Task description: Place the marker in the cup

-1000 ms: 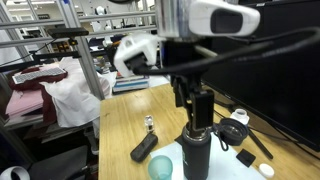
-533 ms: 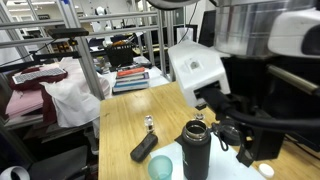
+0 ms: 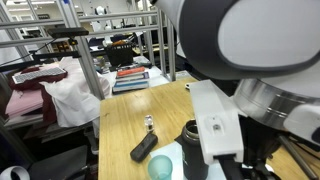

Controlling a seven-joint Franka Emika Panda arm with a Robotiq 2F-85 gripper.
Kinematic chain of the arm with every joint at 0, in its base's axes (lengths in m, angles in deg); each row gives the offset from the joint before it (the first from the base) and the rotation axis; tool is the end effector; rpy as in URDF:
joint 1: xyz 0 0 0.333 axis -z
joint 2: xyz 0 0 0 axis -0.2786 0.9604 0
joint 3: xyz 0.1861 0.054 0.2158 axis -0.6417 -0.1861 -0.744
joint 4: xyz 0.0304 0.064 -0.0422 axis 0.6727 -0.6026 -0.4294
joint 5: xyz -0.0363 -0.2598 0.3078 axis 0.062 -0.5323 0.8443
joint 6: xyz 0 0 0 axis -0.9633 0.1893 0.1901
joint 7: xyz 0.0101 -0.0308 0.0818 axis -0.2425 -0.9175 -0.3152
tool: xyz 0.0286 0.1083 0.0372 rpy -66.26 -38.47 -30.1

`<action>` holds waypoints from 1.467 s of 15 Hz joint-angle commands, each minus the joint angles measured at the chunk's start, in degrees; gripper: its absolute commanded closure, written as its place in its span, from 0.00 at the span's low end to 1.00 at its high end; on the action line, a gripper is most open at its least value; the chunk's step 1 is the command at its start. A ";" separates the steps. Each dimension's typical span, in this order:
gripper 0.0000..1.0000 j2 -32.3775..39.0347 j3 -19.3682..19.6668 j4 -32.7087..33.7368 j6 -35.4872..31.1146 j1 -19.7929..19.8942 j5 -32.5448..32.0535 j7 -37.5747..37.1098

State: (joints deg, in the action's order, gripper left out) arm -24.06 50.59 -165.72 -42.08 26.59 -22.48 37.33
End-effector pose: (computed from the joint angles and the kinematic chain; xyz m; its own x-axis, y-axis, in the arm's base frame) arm 0.5650 -0.2039 0.2774 0.8890 -0.4368 -0.1378 -0.4496 -0.8896 -0.0806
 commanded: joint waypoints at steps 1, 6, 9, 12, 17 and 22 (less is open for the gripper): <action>0.00 1.03 -0.73 1.04 0.10 0.68 -0.13 -0.16; 0.00 2.41 -0.96 2.65 0.96 0.97 0.60 -0.05; 0.00 5.55 -1.35 3.78 -0.45 0.84 0.19 0.31; 0.00 9.01 -1.98 5.71 -1.85 0.68 -1.22 1.50; 0.00 13.41 -2.42 8.50 0.26 0.29 -6.55 4.86; 0.00 15.74 -4.05 10.31 -1.18 0.08 -10.15 9.30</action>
State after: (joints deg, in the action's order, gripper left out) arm -9.52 47.44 -157.40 -43.74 26.37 -30.47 43.75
